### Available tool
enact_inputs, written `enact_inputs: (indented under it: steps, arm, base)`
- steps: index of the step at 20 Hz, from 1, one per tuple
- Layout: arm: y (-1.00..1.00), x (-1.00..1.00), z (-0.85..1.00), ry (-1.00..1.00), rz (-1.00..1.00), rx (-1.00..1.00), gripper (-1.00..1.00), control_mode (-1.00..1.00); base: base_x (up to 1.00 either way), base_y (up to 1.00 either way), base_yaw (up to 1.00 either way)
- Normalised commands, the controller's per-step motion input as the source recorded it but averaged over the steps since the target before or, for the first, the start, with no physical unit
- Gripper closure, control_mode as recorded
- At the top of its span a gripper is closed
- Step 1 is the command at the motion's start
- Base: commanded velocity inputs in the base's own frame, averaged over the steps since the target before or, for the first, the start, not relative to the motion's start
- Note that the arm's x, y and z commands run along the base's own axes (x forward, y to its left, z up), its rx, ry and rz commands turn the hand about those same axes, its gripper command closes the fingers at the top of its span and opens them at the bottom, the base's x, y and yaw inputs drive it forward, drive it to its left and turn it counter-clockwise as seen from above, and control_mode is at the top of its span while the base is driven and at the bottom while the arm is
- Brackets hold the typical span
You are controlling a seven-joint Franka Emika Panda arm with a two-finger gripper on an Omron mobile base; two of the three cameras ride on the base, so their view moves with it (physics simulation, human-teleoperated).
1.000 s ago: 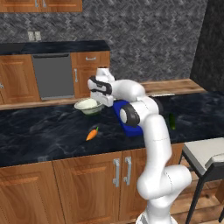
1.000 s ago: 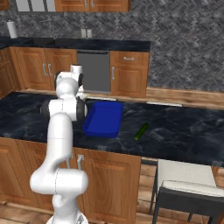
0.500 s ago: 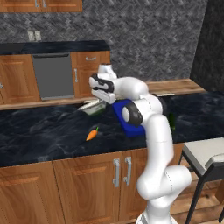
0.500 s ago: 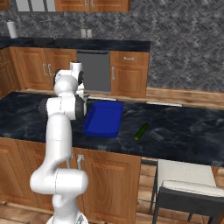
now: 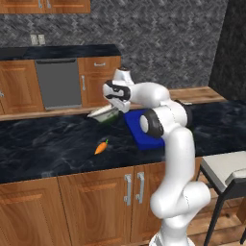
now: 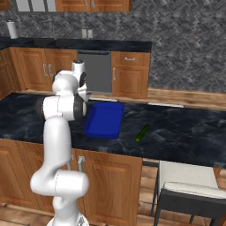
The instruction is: Place the two vegetables and bowl onto the tray for setting up a vegetable dip station.
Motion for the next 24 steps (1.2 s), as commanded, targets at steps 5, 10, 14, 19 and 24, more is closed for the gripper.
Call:
enact_inputs:
  steps: [5, 10, 14, 19, 24]
  arm:
    - [-0.14, -0.10, 0.17, -0.20, 0.00, 0.10, 1.00, -1.00]
    - [-0.18, -0.10, 0.13, -0.06, 0.00, 0.11, 1.00, -1.00]
    - [-0.20, -0.13, 0.13, -0.02, 0.00, 0.11, 1.00, -1.00]
    - [-0.22, -0.12, 0.13, -0.01, 0.01, 0.10, 1.00, -1.00]
    - [-0.26, -0.14, 0.14, -0.02, 0.06, 0.04, 1.00, -1.00]
  base:
    - [0.00, 0.00, 0.00]
    - [0.00, 0.00, 0.00]
    - [0.00, 0.00, 0.00]
    - [0.00, 0.00, 0.00]
    - [0.00, 0.00, 0.00]
